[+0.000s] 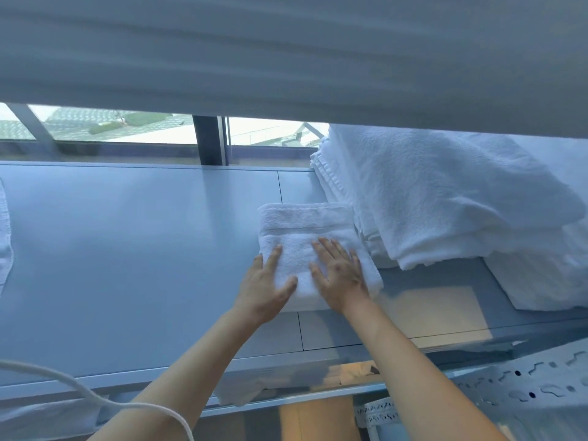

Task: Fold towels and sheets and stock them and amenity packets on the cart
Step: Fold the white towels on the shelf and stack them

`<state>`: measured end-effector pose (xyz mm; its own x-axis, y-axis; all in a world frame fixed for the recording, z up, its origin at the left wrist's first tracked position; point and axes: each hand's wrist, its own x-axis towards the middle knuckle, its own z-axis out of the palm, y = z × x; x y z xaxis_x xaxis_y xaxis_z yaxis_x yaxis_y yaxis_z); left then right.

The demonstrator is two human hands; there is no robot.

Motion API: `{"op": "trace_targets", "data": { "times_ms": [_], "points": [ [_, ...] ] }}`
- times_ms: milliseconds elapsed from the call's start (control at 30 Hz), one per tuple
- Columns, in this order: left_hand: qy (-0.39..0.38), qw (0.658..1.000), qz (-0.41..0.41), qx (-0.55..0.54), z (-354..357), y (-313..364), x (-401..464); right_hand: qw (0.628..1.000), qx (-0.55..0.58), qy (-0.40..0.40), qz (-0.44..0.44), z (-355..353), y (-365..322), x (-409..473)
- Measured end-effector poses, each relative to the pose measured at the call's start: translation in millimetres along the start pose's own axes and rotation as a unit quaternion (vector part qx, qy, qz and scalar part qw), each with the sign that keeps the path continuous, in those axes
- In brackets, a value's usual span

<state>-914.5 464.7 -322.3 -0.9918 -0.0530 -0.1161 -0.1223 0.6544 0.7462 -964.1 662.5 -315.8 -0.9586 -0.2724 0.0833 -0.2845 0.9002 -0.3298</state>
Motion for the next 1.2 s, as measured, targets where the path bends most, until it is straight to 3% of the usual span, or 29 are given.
{"op": "trace_targets", "data": {
  "times_ms": [167,300,833,1033,1200],
  "points": [
    [-0.032,0.999,0.029,-0.019,-24,-15,-4,1.000,-0.006,-0.013,0.022,-2,-13,3],
    [0.021,0.999,0.036,-0.005,-63,-38,-14,1.000,0.003,0.002,0.003,-3,-57,12],
    [0.166,0.981,-0.073,0.066,-343,-274,-96,0.986,0.073,-0.060,-0.137,110,-407,41],
    [0.208,0.960,-0.105,0.156,-424,-363,-131,0.977,0.084,-0.089,-0.175,154,-518,49],
    [0.169,0.944,-0.183,0.216,-462,-424,-158,0.967,0.090,-0.110,-0.213,192,-589,54]
  ]
}}
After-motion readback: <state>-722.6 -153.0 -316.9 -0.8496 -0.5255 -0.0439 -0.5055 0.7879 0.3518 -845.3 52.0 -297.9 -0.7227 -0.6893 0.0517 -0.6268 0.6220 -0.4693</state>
